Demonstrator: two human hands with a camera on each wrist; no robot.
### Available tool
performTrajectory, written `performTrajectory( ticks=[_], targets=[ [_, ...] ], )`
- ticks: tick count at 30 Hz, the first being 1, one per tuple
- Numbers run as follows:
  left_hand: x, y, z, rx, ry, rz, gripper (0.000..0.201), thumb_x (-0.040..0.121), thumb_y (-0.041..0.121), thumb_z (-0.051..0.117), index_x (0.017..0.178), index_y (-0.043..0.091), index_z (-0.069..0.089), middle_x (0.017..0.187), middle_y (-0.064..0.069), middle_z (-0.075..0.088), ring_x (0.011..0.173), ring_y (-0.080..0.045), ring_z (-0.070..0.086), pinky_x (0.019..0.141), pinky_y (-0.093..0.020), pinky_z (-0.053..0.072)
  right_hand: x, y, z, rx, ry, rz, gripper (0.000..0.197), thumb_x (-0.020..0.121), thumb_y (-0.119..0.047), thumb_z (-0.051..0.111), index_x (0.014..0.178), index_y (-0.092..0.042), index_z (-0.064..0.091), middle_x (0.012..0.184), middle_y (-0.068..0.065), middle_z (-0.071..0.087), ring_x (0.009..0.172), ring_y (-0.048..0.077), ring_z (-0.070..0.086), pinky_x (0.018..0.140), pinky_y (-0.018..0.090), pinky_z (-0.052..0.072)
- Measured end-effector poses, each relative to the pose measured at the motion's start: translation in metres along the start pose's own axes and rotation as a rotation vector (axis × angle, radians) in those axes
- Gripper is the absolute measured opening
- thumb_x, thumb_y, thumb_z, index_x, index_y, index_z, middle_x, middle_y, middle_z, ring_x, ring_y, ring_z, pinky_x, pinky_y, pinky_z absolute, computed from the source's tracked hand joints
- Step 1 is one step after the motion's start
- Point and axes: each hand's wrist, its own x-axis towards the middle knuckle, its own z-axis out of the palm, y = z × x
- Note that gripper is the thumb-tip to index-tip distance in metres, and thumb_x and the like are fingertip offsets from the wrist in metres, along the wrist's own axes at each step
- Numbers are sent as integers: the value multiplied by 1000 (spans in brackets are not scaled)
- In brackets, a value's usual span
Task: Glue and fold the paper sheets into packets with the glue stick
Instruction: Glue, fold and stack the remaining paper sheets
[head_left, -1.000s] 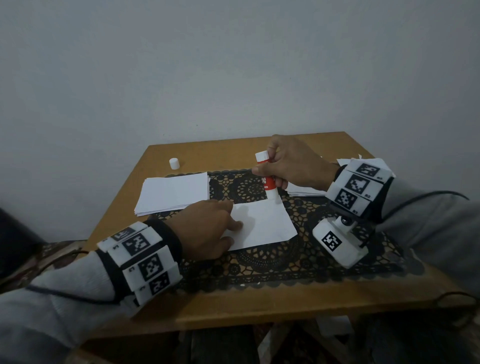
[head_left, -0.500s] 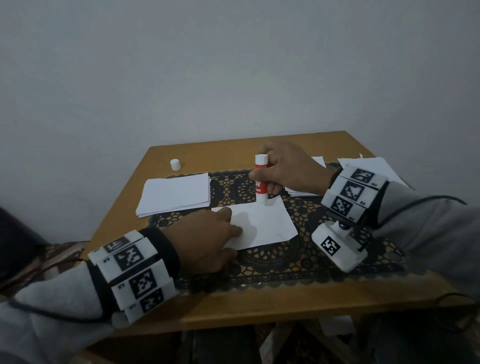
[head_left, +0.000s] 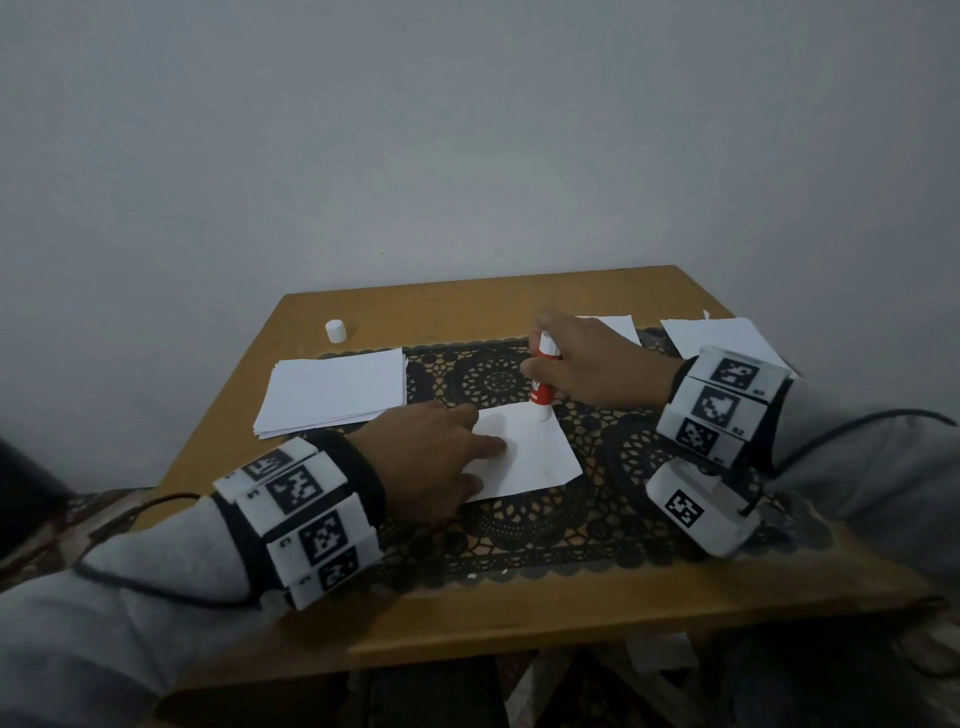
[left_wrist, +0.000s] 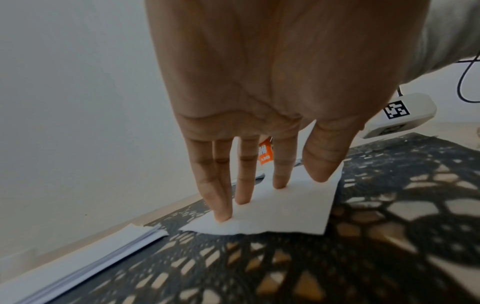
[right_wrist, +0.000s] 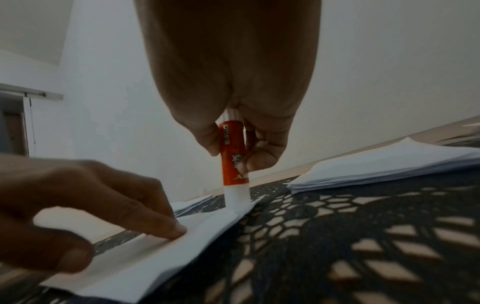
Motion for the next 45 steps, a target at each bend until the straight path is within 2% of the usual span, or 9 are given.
performTrajectory(
  ticks=[5,11,17,22,25,27,31,37,45],
  targets=[
    [6,0,-2,-2,-29,6,51,98,40,41,147,31,31,125,-5,46,110,-20,48,95,-35,47,-3,-5,4,-6,-15,-20,17,99,-24,52,102,-16,38,83,-7,52,68,7,49,56,19,33],
    [5,0,2,8,-14,-2,50,99,40,41,147,33,31,125,-6,45,113,-21,46,96,-36,47,-15,-6,7,12,-18,-39,13,97,-22,55,99,-16,43,80,-1,57,65,8,51,55,20,37],
    [9,-3,4,-52,21,-13,47,98,37,44,144,33,38,125,-4,46,115,-20,44,98,-37,44,-40,-10,4,32,-34,-33,9,96,-21,55,98,-17,47,76,-6,55,59,6,48,51,14,38],
    [13,-4,2,-123,88,-10,38,95,33,52,133,34,53,119,-2,49,113,-21,45,97,-37,43,-54,-10,2,51,-91,-3,11,95,-24,56,94,-26,45,85,-1,60,73,14,56,60,26,45],
    [20,-3,-2,-141,98,-34,34,90,37,60,124,33,58,122,-1,47,115,-20,43,98,-35,41,-57,-7,-2,105,-88,31,10,94,-24,58,91,-25,48,85,-1,62,68,14,58,59,26,47],
    [27,-4,-4,-145,68,-66,40,85,40,66,122,31,55,127,-1,44,118,-20,40,99,-37,40,-59,-6,-8,190,-22,58,10,93,-21,60,89,-22,51,85,1,64,66,16,62,58,28,51],
    [36,-10,-5,-195,-41,-133,71,81,44,70,140,28,35,137,-2,40,125,-22,38,103,-36,38,-60,-5,-28,384,144,127,8,91,-16,61,88,-16,53,74,5,67,54,16,63,48,26,50],
    [42,-14,-15,-216,-105,-167,90,75,47,76,146,21,27,137,-4,40,124,-23,41,100,-34,38,-67,-1,-45,457,195,166,8,91,-12,61,89,-13,53,66,7,66,46,11,58,45,24,48],
    [44,-24,-17,-376,-124,-182,87,71,41,80,141,25,32,133,-3,47,114,-19,47,95,-33,41,-72,1,-44,458,196,185,10,91,-13,62,88,-15,52,68,8,66,49,14,58,47,27,49]
  ],
)
